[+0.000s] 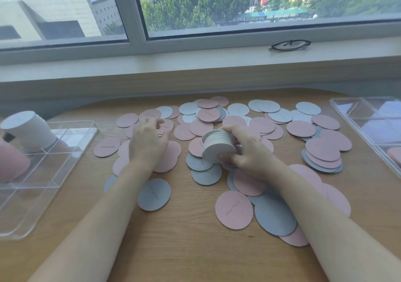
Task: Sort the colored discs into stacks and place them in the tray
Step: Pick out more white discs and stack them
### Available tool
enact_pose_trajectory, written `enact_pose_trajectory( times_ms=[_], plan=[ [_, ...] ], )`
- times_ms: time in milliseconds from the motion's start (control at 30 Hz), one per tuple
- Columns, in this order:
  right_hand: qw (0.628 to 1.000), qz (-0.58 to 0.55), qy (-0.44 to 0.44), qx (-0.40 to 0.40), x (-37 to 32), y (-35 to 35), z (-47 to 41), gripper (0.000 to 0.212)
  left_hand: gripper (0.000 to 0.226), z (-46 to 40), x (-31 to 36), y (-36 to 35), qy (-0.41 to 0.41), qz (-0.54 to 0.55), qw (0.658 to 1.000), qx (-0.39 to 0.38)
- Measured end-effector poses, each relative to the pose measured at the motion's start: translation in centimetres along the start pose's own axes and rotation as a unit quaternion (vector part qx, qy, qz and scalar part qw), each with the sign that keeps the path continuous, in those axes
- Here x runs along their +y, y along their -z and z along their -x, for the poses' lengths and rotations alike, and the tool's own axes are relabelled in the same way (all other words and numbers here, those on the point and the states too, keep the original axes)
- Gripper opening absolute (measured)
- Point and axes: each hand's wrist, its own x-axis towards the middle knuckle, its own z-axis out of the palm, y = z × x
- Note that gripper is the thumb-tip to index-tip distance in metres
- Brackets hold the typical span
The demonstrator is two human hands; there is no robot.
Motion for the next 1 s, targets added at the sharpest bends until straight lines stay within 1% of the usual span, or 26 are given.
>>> enact_pose_trajectory(
  times_ms=[67, 167, 267, 333, 400, 433, 567, 667, 733, 833, 900, 1000],
  plan=[
    [1.0, 0.0, 0.003, 0.0, 0.0, 0.0, 0.0, 0.056, 0.035, -1.7, -1.6, -0.1, -0.008, -0.045, 0.997, -0.055],
    [1.0, 0.003, 0.005, 0.0, 0.0, 0.0, -0.1, 0.055, 0.036, -3.7, -2.5, 0.2, -0.054, -0.051, 0.989, -0.132],
    [1.0, 0.0, 0.006, 0.003, 0.1, 0.1, -0.1, 0.054, 0.034, -4.9, -2.7, 0.7, -0.079, -0.054, 0.982, -0.165],
    [1.0, 0.003, 0.012, 0.005, 0.1, 0.1, -0.1, 0.054, 0.032, -5.2, -2.8, 1.0, -0.113, -0.101, 0.973, -0.174],
    [1.0, 0.006, 0.016, 0.009, 0.1, 0.0, -0.1, 0.054, 0.028, -5.1, -2.6, 1.1, -0.163, -0.148, 0.963, -0.158],
    [1.0, 0.008, 0.016, 0.011, 0.1, 0.0, -0.1, 0.054, 0.026, -4.9, -2.7, 1.2, -0.18, -0.148, 0.963, -0.138],
    [1.0, 0.007, 0.017, 0.01, -0.1, 0.0, -0.1, 0.054, 0.02, -3.8, -3.2, 2.1, -0.21, -0.093, 0.972, -0.041],
    [1.0, 0.004, 0.016, 0.005, -0.2, 0.0, -0.1, 0.053, 0.022, -2.2, -2.7, 2.8, -0.215, -0.021, 0.976, -0.013],
    [1.0, 0.005, 0.015, 0.004, -0.2, 0.0, -0.1, 0.053, 0.022, -0.9, -1.9, 3.1, -0.188, 0.046, 0.981, -0.01],
    [1.0, 0.007, 0.011, 0.003, -0.3, 0.0, -0.1, 0.054, 0.01, 0.7, -0.7, 3.0, -0.121, 0.117, 0.986, -0.018],
    [1.0, 0.007, 0.007, 0.002, -0.3, 0.0, 0.0, 0.055, 0.002, 1.6, -0.3, 2.4, -0.109, 0.11, 0.988, -0.028],
    [1.0, 0.014, 0.005, 0.003, -0.4, -0.1, 0.0, 0.057, 0.008, 2.3, 0.1, 1.3, -0.099, 0.041, 0.994, -0.03]
  ],
)
